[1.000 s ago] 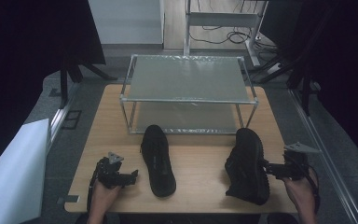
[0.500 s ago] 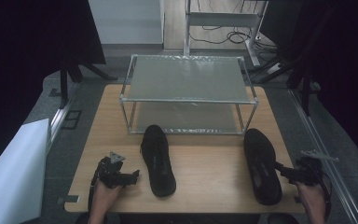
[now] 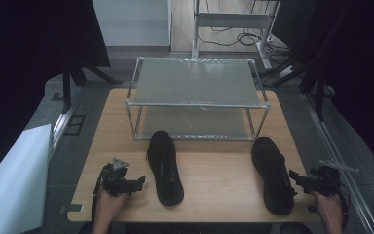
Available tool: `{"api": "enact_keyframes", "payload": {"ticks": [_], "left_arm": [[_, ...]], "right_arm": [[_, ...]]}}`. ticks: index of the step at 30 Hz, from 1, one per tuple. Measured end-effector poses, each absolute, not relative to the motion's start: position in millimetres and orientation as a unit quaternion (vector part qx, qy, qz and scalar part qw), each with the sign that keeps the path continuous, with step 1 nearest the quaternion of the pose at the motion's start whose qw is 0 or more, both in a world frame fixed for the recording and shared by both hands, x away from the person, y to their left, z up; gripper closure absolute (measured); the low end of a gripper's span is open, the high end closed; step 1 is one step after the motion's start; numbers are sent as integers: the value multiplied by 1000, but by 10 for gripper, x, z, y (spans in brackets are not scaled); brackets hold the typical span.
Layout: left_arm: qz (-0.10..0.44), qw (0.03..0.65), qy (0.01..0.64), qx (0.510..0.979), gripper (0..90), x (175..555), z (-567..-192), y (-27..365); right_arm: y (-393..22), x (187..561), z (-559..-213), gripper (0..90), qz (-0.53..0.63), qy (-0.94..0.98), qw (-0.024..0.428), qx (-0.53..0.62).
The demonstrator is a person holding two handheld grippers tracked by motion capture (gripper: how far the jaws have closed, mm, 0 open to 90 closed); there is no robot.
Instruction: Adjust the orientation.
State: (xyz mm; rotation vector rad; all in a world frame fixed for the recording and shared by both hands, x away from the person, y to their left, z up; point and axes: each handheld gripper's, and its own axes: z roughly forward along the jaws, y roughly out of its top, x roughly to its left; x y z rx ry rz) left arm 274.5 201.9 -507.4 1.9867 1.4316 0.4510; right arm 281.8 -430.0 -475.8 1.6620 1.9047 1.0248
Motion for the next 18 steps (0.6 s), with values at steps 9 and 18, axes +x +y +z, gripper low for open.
{"api": "enact_keyframes", "payload": {"ticks": [9, 18], "left_arm": [[177, 330, 543, 751, 4, 2710, -4976, 1976], [183, 361, 533, 743, 11, 2708, -4771, 1854]], "right_arm": [[-4239, 2745, -4650, 0, 393, 693, 203, 569], [-4132, 2726, -4592, 0, 406, 705, 182, 553]]}}
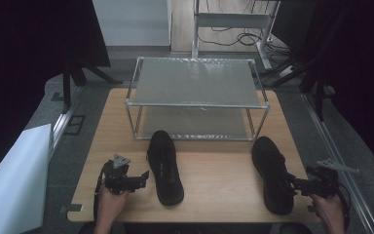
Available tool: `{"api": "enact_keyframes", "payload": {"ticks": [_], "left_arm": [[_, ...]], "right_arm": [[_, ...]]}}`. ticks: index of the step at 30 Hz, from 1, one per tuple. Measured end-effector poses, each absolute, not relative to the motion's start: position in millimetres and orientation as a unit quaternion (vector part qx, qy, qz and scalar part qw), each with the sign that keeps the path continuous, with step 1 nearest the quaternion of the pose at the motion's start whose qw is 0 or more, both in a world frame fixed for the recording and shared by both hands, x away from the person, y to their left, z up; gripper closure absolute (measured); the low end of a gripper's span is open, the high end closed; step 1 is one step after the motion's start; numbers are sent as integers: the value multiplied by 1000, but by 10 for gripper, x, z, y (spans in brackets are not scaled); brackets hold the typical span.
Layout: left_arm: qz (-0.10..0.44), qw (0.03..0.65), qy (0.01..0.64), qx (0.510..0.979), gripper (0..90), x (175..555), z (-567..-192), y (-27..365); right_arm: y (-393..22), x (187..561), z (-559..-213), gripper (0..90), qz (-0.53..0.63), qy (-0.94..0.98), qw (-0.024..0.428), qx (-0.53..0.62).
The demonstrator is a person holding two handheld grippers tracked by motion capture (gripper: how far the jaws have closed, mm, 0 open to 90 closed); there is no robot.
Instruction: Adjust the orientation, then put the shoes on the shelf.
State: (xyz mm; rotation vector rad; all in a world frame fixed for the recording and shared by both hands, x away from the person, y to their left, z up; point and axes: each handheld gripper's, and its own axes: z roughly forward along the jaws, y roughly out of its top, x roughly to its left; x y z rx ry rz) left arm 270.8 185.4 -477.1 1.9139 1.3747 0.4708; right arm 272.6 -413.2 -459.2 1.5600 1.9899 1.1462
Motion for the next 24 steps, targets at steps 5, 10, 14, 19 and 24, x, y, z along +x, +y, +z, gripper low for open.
{"api": "enact_keyframes", "payload": {"ticks": [5, 10, 14, 19, 24], "left_arm": [[185, 369, 531, 740, 12, 2726, -4689, 1794], [179, 373, 526, 743, 11, 2749, -4632, 1694], [174, 372, 518, 751, 9, 2784, -4601, 1576], [167, 361, 516, 759, 9, 2836, -4617, 1416], [163, 351, 525, 758, 7, 2930, -4640, 1292]], "right_arm": [[-4113, 2733, -4580, 0, 411, 704, 177, 551], [-4072, 2756, -4600, 6, 404, 713, 172, 547], [-4018, 2798, -4620, 9, 397, 720, 167, 544], [-3940, 2868, -4649, 18, 384, 732, 161, 539], [-3887, 2956, -4708, 37, 368, 738, 157, 544]]}}
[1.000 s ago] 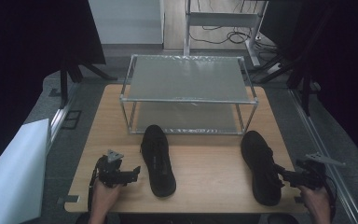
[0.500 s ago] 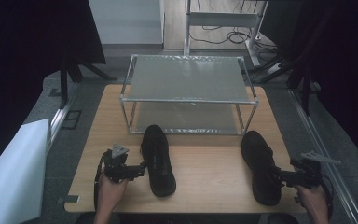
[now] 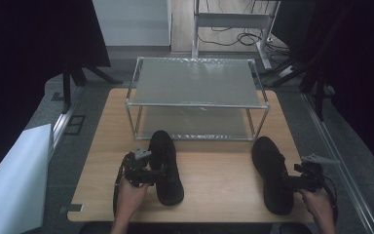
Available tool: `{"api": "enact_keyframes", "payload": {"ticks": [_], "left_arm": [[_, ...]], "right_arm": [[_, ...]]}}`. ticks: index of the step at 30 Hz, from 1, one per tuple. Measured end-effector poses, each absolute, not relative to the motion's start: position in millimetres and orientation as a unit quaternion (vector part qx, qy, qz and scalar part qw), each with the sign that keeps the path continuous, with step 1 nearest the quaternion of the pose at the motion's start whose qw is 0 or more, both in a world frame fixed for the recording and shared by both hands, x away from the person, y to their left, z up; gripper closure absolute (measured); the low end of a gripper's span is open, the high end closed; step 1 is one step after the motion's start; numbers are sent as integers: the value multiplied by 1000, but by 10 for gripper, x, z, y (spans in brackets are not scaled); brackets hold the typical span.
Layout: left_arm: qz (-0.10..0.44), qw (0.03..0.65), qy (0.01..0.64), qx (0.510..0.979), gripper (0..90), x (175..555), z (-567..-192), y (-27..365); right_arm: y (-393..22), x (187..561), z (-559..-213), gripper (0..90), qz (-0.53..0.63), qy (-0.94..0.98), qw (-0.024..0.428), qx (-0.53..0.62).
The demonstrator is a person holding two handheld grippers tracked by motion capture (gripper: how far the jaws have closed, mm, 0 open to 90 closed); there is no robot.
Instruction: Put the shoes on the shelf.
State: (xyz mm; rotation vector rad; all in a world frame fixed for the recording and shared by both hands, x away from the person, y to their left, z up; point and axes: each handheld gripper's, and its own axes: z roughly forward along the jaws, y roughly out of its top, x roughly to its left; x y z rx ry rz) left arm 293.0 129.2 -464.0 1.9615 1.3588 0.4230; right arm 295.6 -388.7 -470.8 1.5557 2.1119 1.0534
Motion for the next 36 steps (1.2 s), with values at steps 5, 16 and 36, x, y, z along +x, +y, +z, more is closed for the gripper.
{"api": "enact_keyframes", "payload": {"ticks": [5, 16, 36], "left_arm": [[157, 327, 533, 764, 20, 3066, -4726, 1138], [172, 289, 533, 776, 0, 3191, -4864, 1074], [134, 344, 561, 741, 778, 3113, -4815, 1703]], "right_arm": [[-3812, 3041, -4822, 51, 345, 747, 158, 546], [-3739, 3050, -4863, 316, 331, 749, 181, 544], [-3739, 2924, -4787, 759, 315, 720, 247, 567]]}}
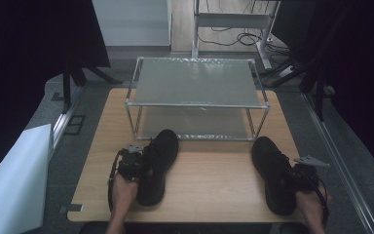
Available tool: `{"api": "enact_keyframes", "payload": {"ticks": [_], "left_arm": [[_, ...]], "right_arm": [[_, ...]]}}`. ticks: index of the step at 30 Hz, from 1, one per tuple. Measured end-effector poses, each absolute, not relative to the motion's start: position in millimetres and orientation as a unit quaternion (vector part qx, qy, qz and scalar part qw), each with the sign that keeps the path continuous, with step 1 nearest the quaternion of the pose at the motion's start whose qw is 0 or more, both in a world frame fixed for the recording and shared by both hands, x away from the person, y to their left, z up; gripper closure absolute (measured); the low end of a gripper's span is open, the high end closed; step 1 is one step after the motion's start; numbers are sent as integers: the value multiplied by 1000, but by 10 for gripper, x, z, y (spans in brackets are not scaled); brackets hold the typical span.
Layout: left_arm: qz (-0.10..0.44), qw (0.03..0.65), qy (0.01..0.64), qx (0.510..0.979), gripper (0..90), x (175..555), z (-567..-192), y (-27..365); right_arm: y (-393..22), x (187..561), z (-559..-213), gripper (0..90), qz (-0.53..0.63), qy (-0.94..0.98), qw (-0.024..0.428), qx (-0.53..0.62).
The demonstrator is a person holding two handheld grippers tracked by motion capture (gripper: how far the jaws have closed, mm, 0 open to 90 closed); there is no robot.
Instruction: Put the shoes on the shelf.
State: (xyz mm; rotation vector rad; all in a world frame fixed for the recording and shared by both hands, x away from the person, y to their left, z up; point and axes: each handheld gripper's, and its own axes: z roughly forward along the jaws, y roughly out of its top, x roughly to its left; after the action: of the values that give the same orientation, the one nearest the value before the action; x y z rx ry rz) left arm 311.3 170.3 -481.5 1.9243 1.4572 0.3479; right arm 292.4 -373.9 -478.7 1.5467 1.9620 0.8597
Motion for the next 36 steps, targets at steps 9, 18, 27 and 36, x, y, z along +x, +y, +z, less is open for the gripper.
{"api": "enact_keyframes", "payload": {"ticks": [9, 18, 27, 36], "left_arm": [[94, 400, 576, 706, 804, 3115, -4842, 1872], [60, 439, 579, 685, 805, 3096, -4825, 1876], [47, 478, 576, 662, 804, 3057, -4717, 1739], [19, 524, 573, 630, 804, 3014, -4647, 1618]], "right_arm": [[-3884, 2927, -4786, 766, 401, 671, 161, 602], [-3837, 2935, -4759, 764, 465, 640, 99, 604], [-3583, 2981, -4672, 763, 521, 620, 46, 585], [-3233, 3073, -4636, 763, 554, 606, 2, 571]]}}
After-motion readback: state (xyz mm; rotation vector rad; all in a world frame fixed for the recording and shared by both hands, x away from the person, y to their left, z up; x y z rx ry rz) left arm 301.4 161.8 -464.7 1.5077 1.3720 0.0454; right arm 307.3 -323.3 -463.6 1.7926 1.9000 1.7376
